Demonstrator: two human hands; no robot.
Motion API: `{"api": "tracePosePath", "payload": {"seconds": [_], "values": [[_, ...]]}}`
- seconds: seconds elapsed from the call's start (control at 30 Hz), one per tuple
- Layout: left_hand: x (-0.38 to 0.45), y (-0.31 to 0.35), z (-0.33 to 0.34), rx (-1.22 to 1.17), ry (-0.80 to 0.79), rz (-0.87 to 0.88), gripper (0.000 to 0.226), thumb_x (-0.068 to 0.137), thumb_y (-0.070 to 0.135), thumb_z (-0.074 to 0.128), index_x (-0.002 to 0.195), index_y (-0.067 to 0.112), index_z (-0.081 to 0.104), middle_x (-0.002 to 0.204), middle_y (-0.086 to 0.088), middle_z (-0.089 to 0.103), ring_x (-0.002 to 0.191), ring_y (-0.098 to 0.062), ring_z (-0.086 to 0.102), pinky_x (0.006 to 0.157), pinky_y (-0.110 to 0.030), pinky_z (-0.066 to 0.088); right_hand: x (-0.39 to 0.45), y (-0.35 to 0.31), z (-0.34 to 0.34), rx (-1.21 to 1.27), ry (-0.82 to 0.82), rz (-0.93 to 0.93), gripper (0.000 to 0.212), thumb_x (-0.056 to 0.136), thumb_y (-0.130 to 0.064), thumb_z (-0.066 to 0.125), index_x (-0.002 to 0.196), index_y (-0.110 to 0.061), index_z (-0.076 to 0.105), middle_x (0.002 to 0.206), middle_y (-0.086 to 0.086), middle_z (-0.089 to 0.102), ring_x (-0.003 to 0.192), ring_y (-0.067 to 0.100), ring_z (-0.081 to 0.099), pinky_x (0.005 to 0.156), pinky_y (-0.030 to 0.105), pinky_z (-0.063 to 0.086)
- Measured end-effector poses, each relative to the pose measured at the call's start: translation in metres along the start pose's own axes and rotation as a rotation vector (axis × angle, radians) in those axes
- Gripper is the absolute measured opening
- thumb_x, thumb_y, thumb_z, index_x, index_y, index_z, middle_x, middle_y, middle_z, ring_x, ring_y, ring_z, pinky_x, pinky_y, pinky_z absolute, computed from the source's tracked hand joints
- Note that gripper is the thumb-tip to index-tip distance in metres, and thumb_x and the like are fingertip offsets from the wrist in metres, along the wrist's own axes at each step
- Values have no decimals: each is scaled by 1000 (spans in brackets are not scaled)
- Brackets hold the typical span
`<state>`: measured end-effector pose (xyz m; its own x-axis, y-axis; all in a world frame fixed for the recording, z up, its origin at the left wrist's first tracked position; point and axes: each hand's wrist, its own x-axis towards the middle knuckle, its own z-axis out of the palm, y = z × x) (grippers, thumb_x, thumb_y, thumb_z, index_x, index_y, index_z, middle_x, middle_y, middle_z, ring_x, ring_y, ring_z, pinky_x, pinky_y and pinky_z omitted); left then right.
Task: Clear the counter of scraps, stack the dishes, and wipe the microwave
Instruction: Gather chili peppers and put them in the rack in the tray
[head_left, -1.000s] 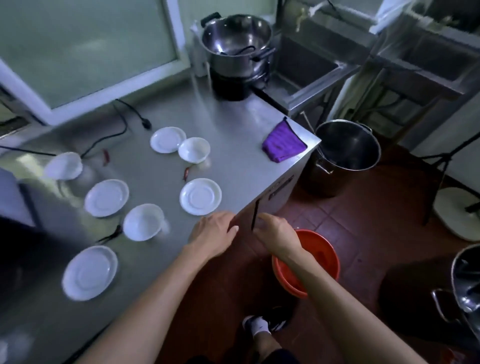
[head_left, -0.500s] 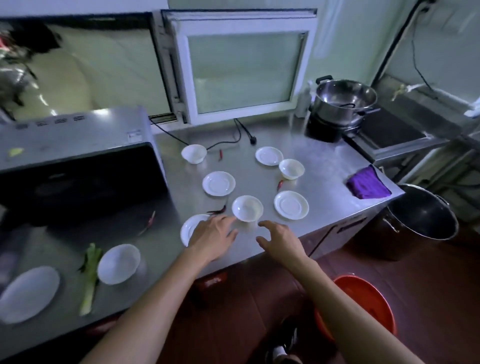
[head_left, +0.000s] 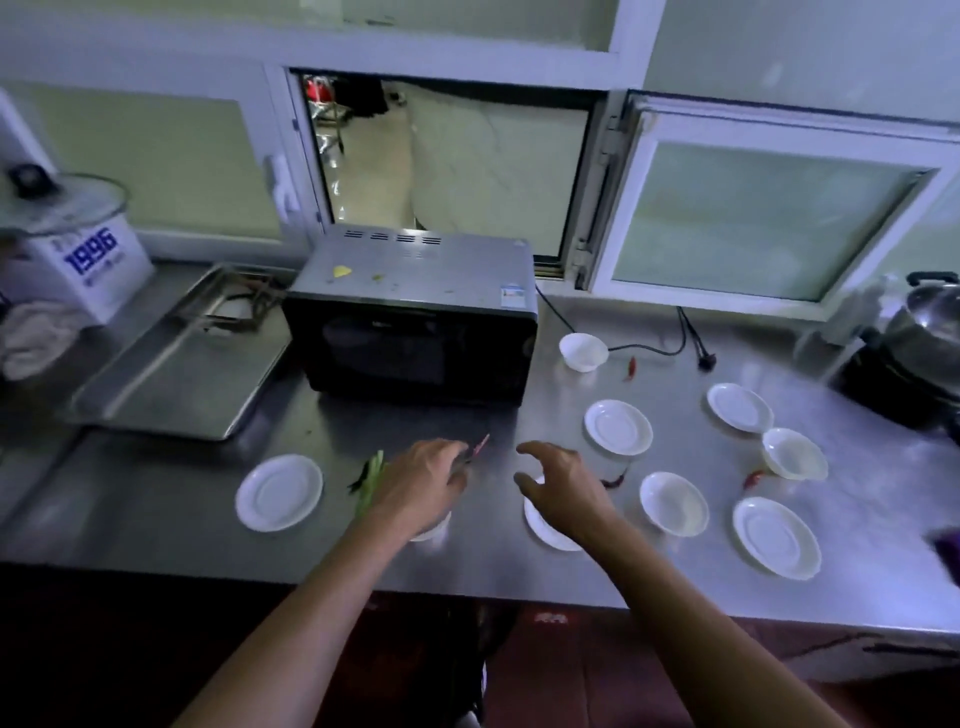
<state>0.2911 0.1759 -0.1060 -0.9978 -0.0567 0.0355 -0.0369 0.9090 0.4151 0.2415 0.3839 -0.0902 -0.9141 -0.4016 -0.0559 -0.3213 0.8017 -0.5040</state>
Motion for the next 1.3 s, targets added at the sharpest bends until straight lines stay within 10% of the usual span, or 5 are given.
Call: {"api": "tracePosePath", "payload": {"seconds": [0.57, 1.3], "values": [[97, -145, -119, 103, 234, -218, 42, 95, 36, 60, 133, 19, 59, 133, 2, 61, 122, -23, 55, 98, -39, 46, 219, -147, 10, 106, 59, -440, 38, 89, -21, 67, 127, -15, 66, 128, 2, 67, 119, 21, 60, 99, 33, 48], [218, -241, -170, 74, 179, -208, 42, 99, 39, 50, 137, 23, 52, 140, 1, 54, 128, -23, 47, 100, -44, 44, 386, -226, 37, -113, -35, -366, 37, 95, -24, 60, 132, -19, 62, 135, 4, 62, 120, 27, 58, 94, 38, 49]]}}
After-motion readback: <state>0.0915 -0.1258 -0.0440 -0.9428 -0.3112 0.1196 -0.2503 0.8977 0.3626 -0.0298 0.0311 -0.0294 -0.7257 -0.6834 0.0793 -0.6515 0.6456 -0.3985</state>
